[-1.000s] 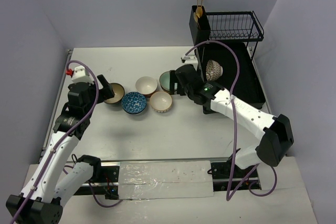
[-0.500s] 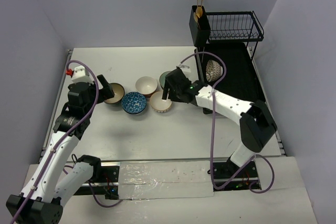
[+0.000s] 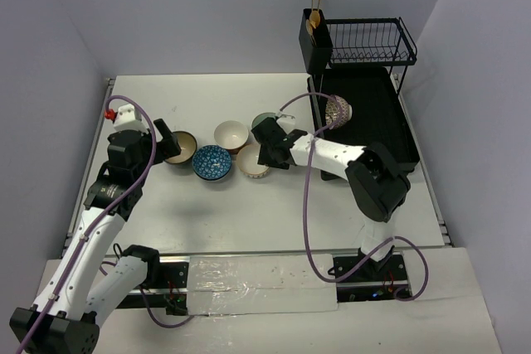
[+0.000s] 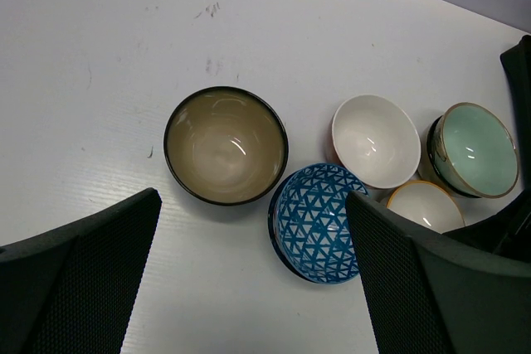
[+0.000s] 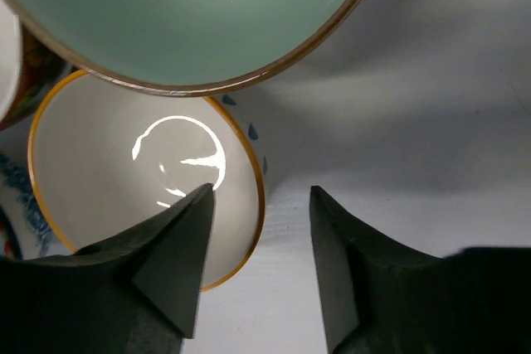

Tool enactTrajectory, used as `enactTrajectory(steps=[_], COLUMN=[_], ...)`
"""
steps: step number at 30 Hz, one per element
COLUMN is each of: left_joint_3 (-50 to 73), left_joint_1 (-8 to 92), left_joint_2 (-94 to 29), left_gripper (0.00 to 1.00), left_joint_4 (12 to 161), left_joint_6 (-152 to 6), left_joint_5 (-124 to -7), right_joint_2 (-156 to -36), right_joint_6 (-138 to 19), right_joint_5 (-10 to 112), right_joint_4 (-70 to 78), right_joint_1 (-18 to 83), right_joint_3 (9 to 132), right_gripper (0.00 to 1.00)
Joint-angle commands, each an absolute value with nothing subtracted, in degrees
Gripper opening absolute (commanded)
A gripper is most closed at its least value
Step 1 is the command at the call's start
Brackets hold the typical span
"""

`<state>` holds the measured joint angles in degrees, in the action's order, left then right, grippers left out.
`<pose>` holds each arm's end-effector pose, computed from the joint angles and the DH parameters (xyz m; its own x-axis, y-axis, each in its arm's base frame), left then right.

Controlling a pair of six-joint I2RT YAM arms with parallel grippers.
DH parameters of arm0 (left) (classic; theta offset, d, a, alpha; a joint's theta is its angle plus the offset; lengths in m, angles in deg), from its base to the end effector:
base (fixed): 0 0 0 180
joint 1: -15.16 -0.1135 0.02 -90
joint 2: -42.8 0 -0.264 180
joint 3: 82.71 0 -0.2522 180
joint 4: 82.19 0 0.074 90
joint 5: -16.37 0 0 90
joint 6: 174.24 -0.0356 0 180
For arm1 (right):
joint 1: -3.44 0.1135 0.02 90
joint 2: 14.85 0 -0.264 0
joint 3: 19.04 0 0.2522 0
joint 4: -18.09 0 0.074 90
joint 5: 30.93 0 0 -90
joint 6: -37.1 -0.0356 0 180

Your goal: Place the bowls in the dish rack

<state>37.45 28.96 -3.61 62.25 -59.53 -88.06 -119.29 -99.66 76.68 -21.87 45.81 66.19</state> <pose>0.1806 -0.0352 0.3224 -0.3352 -0.3345 -0.8808 -0.1467 0.9420 -0.3020 0.2875 0.2477 0.1935 -0.8191 0.1927 -0.5403 0.1006 0.9756 0.1954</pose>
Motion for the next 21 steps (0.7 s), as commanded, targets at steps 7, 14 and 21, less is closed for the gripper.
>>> enactTrajectory(steps=[7, 14, 21], left_joint_3=[37.21, 37.30, 37.21], left_joint_1=[28.69, 28.69, 28.61], left_joint_2=[-3.52, -3.43, -3.61], left_gripper=[0.99, 0.99, 0.99], left_joint_4=[63.22, 63.22, 63.05], left_joint_6=[-59.89, -59.89, -59.98], left_joint_5=[-88.04, -87.95, -88.57], right_joint_2=[-121.90, -119.53, -111.63], right_joint_6=[-101.59, -100.45, -95.36], right_joint_5=[80.17, 83.24, 83.50], right_joint_4=[-21.08, -22.66, -22.13], right_joint_1=[45.98, 46.51, 48.00], right_joint_3=[69.87, 68.91, 65.48], right_gripper=[0.37, 0.08, 0.00])
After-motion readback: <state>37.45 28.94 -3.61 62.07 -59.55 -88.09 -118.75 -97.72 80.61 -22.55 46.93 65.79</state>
